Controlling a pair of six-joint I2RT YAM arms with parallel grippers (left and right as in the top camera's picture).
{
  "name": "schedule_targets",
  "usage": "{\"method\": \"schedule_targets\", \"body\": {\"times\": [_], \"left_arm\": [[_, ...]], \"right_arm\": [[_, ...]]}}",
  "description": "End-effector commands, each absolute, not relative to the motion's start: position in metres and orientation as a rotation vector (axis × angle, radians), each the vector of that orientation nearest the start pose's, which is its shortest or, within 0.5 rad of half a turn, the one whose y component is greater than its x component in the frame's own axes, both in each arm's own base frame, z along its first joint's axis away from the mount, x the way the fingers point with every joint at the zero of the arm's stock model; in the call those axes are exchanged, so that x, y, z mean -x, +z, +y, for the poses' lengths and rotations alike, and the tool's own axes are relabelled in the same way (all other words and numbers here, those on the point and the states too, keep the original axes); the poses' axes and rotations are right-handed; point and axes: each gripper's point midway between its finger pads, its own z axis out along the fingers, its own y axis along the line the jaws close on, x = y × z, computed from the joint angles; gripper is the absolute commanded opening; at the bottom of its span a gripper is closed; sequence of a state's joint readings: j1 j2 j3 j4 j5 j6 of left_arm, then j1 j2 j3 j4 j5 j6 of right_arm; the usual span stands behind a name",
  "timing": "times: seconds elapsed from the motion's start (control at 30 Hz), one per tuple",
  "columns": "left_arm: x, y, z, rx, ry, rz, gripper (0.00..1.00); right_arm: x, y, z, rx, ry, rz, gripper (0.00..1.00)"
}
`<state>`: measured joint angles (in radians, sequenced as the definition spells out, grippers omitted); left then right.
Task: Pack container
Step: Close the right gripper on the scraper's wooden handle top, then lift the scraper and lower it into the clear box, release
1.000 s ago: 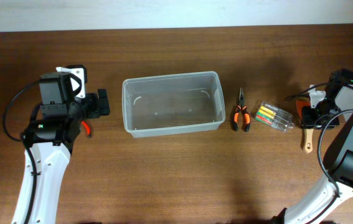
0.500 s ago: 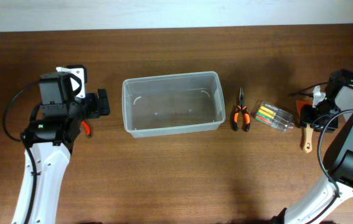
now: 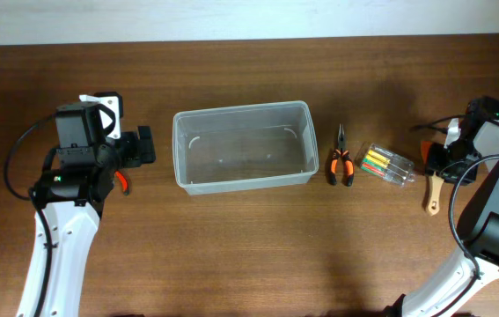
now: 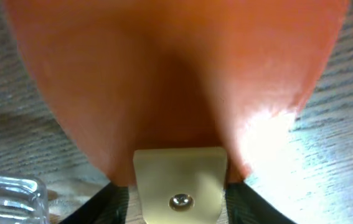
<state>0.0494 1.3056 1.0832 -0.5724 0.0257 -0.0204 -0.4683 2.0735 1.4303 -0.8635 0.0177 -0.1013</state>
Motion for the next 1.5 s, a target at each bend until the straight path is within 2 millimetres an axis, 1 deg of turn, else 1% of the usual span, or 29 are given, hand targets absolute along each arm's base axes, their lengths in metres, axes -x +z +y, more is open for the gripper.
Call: {"method": "schedule_targets", "body": {"times": [0.0, 0.17, 0.23, 0.27, 0.3, 0.33, 0.37, 0.43, 0.5, 0.53, 0.7, 0.77, 0.83, 0.93, 1.03, 1.13, 1.23, 1.33, 1.43, 1.47], "left_arm": [[-0.379, 0.203, 0.018, 0.091, -0.009, 2.350, 0.99], [-0.379, 0.203, 0.018, 0.091, -0.009, 2.350, 0.99], [-0.379, 0.203, 0.018, 0.091, -0.009, 2.351, 0.99], [-0.379, 0.203, 0.018, 0.091, -0.009, 2.350, 0.99], [-0.379, 0.203, 0.018, 0.091, -0.009, 2.350, 0.99], [-0.379, 0.203, 0.018, 0.091, -0.009, 2.351, 0.99], [-0.379, 0.203, 0.018, 0.091, -0.009, 2.350, 0.99], [-0.379, 0.203, 0.018, 0.091, -0.009, 2.350, 0.99], [-0.379, 0.203, 0.018, 0.091, -0.009, 2.350, 0.99], [-0.379, 0.203, 0.018, 0.091, -0.009, 2.350, 0.99], [-0.379, 0.203, 0.018, 0.091, -0.009, 2.350, 0.99], [-0.379, 0.203, 0.018, 0.091, -0.009, 2.350, 0.99], [-0.379, 0.203, 0.018, 0.091, -0.009, 2.350, 0.99], [-0.379, 0.203, 0.018, 0.091, -0.009, 2.350, 0.99], [-0.379, 0.203, 0.018, 0.091, -0.009, 2.350, 0.99], [-0.379, 0.203, 0.018, 0.091, -0.009, 2.350, 0.99], [-0.379, 0.203, 0.018, 0.091, -0.009, 2.350, 0.99], [-0.379, 0.203, 0.018, 0.091, -0.009, 2.350, 0.99], [-0.379, 0.203, 0.018, 0.091, -0.009, 2.350, 0.99], [-0.379, 0.203, 0.018, 0.091, -0.009, 2.350, 0.99]], "right_arm": [[-0.351, -0.003, -0.181, -0.588, -0.041, 3.032, 0.45], [-0.348, -0.004, -0.180, -0.590, -0.037, 3.043, 0.39], [-0.348, -0.004, -0.180, -0.591, -0.035, 3.045, 0.38], [-0.348, -0.004, -0.180, -0.591, -0.036, 3.045, 0.39], [-0.348, -0.003, -0.179, -0.592, -0.035, 3.047, 0.43], [-0.347, -0.003, -0.179, -0.592, -0.033, 3.050, 0.44], [-0.347, -0.001, -0.179, -0.592, -0.033, 3.050, 0.43], [-0.350, 0.008, -0.181, -0.589, -0.042, 3.033, 0.33], [-0.358, 0.023, -0.185, -0.582, -0.056, 2.999, 0.28], [-0.362, 0.033, -0.187, -0.579, -0.064, 2.979, 0.27], [-0.381, 0.088, -0.196, -0.562, -0.102, 2.887, 0.28], [-0.385, 0.105, -0.199, -0.558, -0.109, 2.869, 0.29], [-0.389, 0.115, -0.201, -0.555, -0.116, 2.853, 0.29], [-0.391, 0.118, -0.202, -0.543, -0.121, 2.845, 0.28], [-0.388, 0.119, -0.200, -0.544, -0.116, 2.857, 0.22], [-0.387, 0.128, -0.199, -0.543, -0.117, 2.853, 0.21], [-0.390, 0.148, -0.194, -0.518, -0.125, 2.831, 0.20], [-0.397, 0.178, -0.184, -0.467, -0.138, 2.785, 0.20], [-0.407, 0.210, -0.168, -0.399, -0.147, 2.731, 0.19], [-0.410, 0.223, -0.159, -0.365, -0.147, 2.711, 0.19]]}}
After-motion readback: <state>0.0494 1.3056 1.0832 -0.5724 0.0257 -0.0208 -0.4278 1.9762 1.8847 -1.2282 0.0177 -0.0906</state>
